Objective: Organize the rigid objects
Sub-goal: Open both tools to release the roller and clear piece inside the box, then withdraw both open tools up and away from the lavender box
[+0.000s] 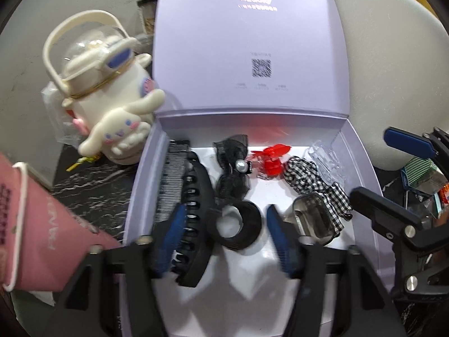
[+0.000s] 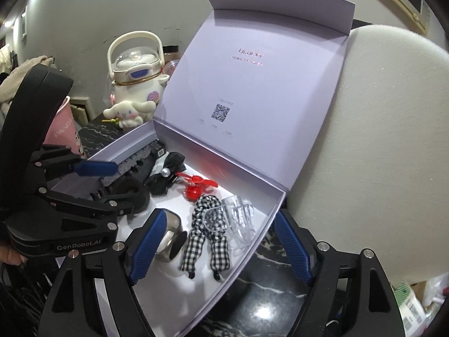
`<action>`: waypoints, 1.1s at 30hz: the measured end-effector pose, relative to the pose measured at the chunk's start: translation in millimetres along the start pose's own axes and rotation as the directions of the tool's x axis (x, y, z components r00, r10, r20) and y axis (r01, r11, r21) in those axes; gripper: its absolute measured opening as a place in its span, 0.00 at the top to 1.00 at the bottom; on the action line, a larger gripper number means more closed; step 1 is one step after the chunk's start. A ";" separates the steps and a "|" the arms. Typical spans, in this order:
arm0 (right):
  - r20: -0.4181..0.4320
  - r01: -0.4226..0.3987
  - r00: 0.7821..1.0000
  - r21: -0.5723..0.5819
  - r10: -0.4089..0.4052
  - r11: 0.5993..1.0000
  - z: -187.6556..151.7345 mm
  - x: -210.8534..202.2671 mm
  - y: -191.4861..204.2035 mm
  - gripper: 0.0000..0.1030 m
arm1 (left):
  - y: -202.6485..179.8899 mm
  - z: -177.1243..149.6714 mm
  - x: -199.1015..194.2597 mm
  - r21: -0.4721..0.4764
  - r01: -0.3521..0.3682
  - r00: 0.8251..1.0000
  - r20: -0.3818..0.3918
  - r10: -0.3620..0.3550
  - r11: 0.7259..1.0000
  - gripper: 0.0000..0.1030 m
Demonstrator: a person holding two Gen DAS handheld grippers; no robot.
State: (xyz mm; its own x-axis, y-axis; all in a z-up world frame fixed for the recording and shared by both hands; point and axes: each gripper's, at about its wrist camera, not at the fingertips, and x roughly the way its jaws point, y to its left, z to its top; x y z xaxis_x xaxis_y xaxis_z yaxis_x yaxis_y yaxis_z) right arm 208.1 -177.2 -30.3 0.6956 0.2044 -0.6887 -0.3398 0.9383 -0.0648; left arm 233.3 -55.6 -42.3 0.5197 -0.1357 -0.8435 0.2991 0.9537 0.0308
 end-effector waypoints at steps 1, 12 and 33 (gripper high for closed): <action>0.003 0.003 1.000 -0.002 -0.003 1.000 -0.3 -2.6 0.4 0.22 | 0.5 -1.2 -4.9 -0.002 -0.017 1.000 0.017 0.017 1.000 0.27; 0.042 0.037 0.998 -0.015 -0.036 0.999 -0.7 -33.1 4.8 0.20 | 6.2 0.1 -47.5 -0.017 -0.042 0.996 0.072 0.043 0.999 0.25; 0.185 0.074 0.980 -0.016 -0.070 0.997 -2.3 -122.7 24.2 0.13 | 14.5 -20.2 -148.9 -0.045 -0.080 0.969 0.229 0.088 0.996 0.25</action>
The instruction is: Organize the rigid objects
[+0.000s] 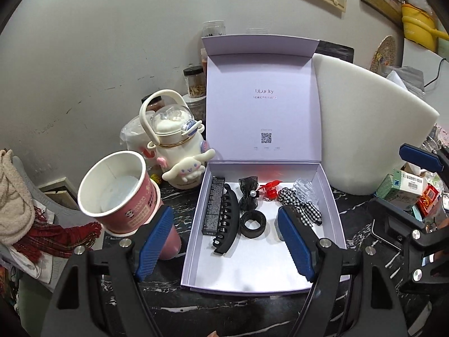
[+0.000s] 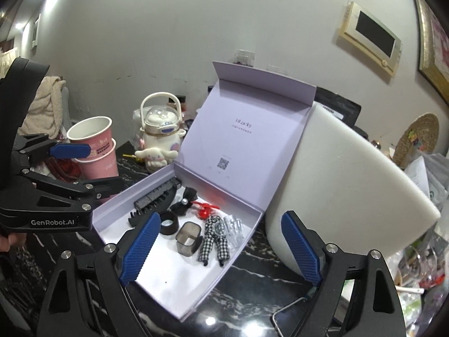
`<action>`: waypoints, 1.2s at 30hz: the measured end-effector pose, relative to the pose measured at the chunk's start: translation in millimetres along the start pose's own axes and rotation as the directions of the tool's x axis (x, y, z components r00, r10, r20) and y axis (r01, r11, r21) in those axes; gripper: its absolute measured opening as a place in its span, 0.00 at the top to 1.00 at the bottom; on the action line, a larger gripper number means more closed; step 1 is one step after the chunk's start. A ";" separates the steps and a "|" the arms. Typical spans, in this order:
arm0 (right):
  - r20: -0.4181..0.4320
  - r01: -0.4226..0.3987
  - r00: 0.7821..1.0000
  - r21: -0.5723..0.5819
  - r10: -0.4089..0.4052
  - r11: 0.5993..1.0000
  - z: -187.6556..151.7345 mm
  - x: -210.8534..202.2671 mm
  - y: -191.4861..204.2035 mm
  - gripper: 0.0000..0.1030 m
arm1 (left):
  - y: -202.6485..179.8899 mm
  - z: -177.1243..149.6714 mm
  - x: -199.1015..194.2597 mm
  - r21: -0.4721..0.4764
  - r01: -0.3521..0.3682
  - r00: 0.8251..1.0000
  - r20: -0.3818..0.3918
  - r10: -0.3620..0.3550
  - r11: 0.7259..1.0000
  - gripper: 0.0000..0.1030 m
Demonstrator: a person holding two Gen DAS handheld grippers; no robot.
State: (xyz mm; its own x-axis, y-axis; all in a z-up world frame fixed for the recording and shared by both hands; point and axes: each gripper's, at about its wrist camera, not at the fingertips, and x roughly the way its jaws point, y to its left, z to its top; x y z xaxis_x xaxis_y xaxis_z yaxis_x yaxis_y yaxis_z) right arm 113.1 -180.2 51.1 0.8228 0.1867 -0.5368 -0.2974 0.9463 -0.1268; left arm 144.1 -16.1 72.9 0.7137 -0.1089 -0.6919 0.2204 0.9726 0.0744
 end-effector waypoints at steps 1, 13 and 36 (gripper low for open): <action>0.007 0.004 1.000 -0.004 -0.004 1.000 -1.0 -6.2 1.1 0.13 | -1.1 -1.9 -5.1 0.001 0.002 1.000 0.006 -0.002 1.000 0.25; 0.052 0.056 0.997 -0.014 -0.055 0.998 -19.3 -60.9 12.0 0.06 | -19.3 -22.7 -49.9 0.045 0.029 0.998 0.054 -0.031 0.999 0.25; -0.046 0.019 0.999 0.096 -0.014 0.995 -75.8 -75.9 18.4 0.04 | -39.3 -76.1 -73.2 0.045 0.058 0.998 0.009 -0.058 0.997 0.22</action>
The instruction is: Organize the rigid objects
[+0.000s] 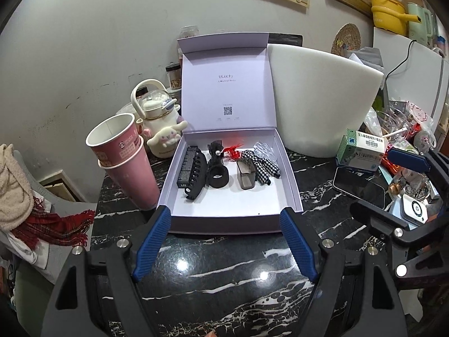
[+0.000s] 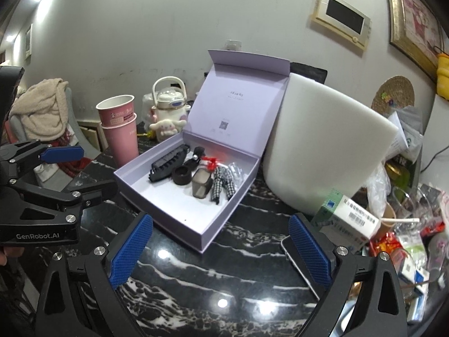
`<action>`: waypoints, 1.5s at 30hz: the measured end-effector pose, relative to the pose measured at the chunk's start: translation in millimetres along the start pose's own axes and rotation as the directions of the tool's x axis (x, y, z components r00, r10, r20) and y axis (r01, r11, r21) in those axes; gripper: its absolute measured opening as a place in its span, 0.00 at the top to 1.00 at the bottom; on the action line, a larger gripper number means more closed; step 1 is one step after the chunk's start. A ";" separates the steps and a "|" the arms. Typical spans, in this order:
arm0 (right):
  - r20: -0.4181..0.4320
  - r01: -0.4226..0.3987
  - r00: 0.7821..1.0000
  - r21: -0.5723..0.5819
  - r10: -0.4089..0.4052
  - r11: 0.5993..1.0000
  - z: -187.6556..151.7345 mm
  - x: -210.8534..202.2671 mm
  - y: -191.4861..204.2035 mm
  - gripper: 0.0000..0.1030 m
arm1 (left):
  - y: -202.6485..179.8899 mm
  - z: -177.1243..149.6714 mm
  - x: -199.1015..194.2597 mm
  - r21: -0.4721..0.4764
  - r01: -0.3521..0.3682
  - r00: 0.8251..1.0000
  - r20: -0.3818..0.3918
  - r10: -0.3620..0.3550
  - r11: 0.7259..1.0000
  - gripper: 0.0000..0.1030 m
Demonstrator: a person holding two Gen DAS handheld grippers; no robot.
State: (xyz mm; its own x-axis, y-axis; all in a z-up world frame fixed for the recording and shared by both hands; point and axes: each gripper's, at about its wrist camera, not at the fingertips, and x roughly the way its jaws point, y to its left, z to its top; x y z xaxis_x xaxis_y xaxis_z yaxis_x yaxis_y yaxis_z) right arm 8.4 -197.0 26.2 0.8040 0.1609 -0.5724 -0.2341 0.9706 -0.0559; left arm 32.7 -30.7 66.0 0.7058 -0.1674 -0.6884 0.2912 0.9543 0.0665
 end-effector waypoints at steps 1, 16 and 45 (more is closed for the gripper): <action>-0.004 -0.002 1.000 0.003 0.002 1.000 -1.1 0.3 0.2 0.04 | -1.1 -1.4 -0.4 0.001 0.001 1.000 -0.003 -0.001 1.000 0.22; -0.041 -0.011 0.999 0.030 0.012 0.999 -11.2 1.2 -0.6 0.04 | -3.1 -7.5 1.1 -0.011 0.035 0.999 -0.024 -0.035 0.999 0.22; -0.040 -0.001 0.999 0.018 0.001 1.000 -12.3 -3.5 -0.5 0.04 | 0.5 -8.1 -3.8 -0.022 0.037 0.999 -0.031 -0.037 0.999 0.22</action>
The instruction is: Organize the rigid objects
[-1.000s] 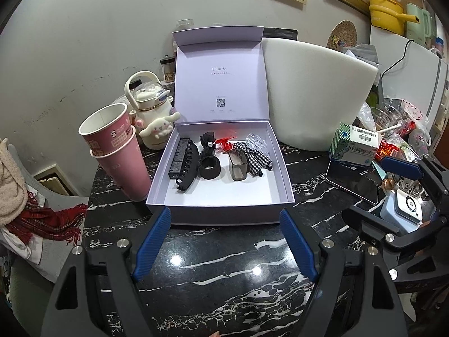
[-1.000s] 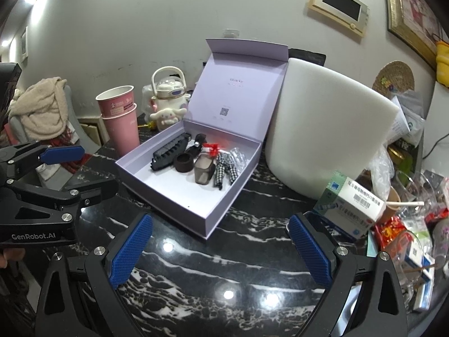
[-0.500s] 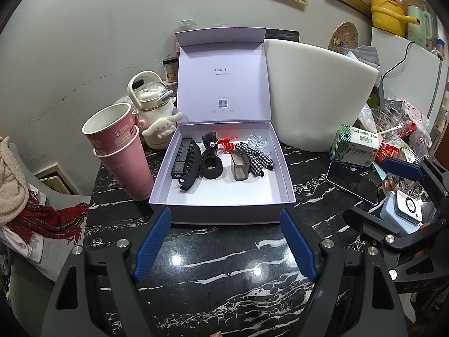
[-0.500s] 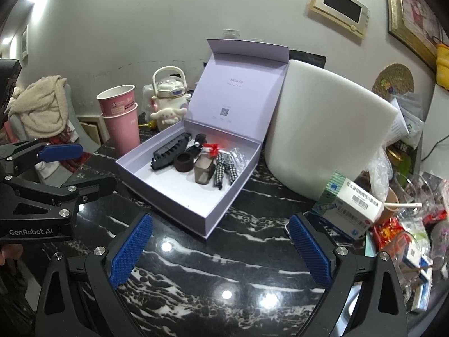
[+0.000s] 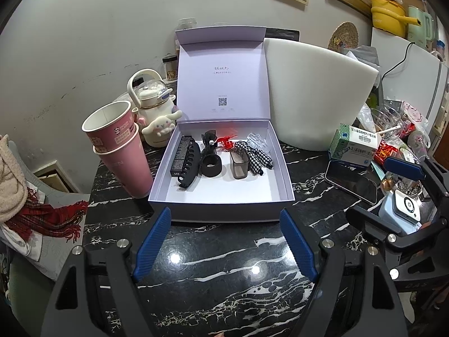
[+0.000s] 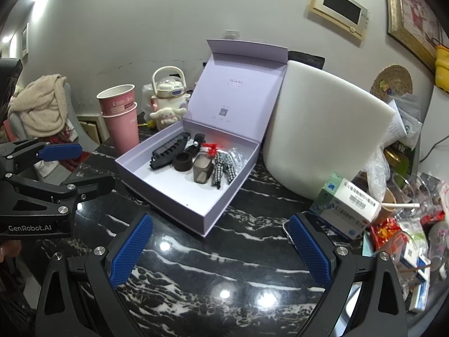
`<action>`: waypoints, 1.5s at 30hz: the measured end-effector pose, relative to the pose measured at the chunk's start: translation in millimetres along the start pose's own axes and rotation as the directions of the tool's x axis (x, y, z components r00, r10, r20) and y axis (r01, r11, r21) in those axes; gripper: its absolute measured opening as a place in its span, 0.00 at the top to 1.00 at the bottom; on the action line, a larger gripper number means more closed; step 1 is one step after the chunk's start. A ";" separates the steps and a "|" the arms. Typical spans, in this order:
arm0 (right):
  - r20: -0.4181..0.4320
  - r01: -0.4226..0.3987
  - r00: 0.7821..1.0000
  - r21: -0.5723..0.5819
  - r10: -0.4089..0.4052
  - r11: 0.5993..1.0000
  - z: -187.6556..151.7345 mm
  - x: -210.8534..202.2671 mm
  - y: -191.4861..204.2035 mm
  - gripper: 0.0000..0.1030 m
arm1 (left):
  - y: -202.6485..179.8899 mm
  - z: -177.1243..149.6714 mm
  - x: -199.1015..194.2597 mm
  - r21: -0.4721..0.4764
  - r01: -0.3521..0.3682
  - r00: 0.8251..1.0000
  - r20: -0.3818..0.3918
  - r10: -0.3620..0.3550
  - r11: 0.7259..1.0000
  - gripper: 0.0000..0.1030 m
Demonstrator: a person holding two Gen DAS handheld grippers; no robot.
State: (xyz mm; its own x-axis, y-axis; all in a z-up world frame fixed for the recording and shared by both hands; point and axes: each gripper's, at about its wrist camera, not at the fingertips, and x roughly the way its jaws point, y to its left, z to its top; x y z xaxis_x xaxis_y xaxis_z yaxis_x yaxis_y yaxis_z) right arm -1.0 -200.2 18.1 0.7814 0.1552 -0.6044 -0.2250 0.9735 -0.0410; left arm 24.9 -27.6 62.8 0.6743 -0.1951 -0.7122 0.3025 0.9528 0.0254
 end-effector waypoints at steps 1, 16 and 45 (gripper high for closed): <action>0.000 0.000 1.000 0.000 0.000 1.000 0.0 -0.1 -0.2 0.04 | 0.1 0.0 0.0 0.000 0.000 1.000 0.000 0.000 1.000 0.22; -0.005 0.010 1.000 0.008 -0.010 1.000 -2.7 -1.3 -4.1 0.04 | -0.9 -1.2 -0.6 0.007 0.001 1.000 0.000 -0.001 1.000 0.22; -0.029 0.024 0.999 0.026 -0.023 0.999 -10.9 0.6 -10.0 0.04 | -16.6 -3.1 -3.6 0.050 -0.007 1.000 0.002 0.007 0.999 0.22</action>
State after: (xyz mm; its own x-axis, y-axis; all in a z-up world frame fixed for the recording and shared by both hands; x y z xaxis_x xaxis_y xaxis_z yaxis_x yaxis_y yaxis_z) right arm -4.6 -211.7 9.6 0.7692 0.1280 -0.6260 -0.1915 0.9809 -0.0348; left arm 15.3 -42.0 62.7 0.6775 -0.1888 -0.7109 0.3307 0.9415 0.0652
